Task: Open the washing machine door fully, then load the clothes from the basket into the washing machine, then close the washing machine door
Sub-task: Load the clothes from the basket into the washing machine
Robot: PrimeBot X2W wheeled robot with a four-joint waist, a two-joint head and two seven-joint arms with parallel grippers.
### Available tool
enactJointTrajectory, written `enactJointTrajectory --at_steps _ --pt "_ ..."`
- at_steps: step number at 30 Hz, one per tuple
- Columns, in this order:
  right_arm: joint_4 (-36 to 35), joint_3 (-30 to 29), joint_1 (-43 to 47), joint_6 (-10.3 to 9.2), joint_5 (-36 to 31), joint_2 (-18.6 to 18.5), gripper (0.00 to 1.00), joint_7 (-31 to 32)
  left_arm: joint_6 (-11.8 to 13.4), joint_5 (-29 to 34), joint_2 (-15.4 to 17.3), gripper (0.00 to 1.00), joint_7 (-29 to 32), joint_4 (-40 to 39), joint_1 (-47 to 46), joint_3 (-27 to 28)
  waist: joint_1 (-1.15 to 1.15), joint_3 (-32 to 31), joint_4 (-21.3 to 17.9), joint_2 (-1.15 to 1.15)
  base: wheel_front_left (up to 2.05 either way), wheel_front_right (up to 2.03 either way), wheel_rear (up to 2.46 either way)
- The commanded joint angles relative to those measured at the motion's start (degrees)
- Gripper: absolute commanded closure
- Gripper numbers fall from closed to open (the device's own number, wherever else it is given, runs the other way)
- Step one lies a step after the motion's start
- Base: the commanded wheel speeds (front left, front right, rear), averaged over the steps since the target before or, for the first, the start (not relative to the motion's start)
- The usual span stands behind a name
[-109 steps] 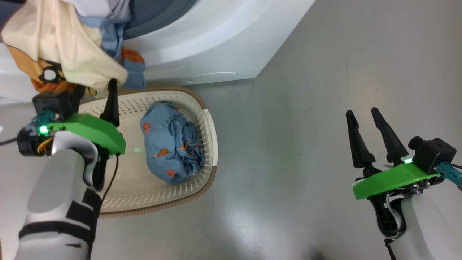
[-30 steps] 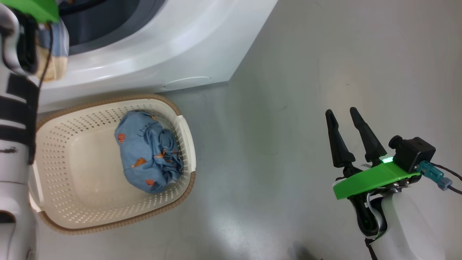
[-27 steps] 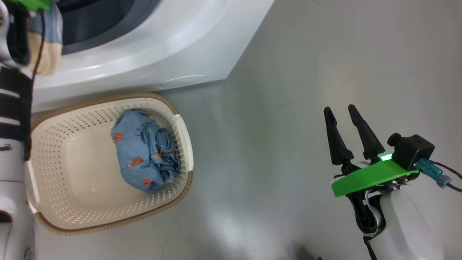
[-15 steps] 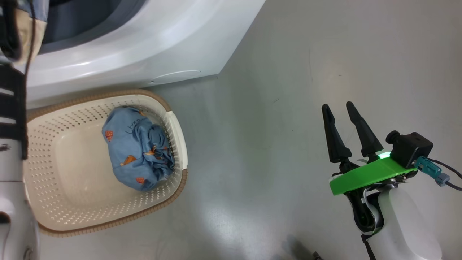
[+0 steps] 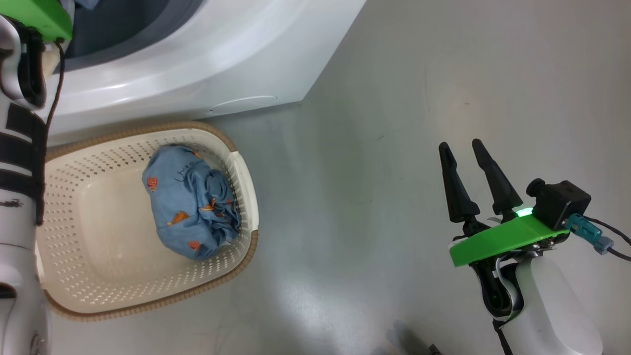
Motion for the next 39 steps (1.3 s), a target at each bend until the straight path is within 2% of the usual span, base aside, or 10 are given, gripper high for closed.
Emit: enactJointTrajectory --at_steps 1,17,27,39 --pt "-1.2 1.1 0.0 0.16 0.4 0.2 0.00 -0.4 -0.2 0.0 2.2 0.00 -0.3 -1.0 -1.3 0.5 0.00 0.1 0.2 0.00 0.00 0.00 0.00" --pt "-1.3 0.7 -0.3 0.16 0.3 -0.1 0.00 -0.4 -0.2 -2.7 1.2 0.00 -0.3 -4.1 2.2 1.0 0.00 0.2 1.3 0.00 0.00 0.00 0.00" --pt "-1.5 -0.1 0.0 0.16 -0.1 -0.7 0.00 -0.4 -0.2 -4.2 0.1 0.00 -0.3 -8.4 8.6 2.1 0.00 -0.4 3.1 0.00 0.00 0.00 0.00" --pt "-2.0 -1.5 1.0 0.16 -0.6 -1.9 0.00 -0.4 -0.2 -1.3 -2.9 0.00 -0.3 -15.6 18.9 6.4 0.00 -1.4 5.9 0.00 0.00 0.00 0.00"
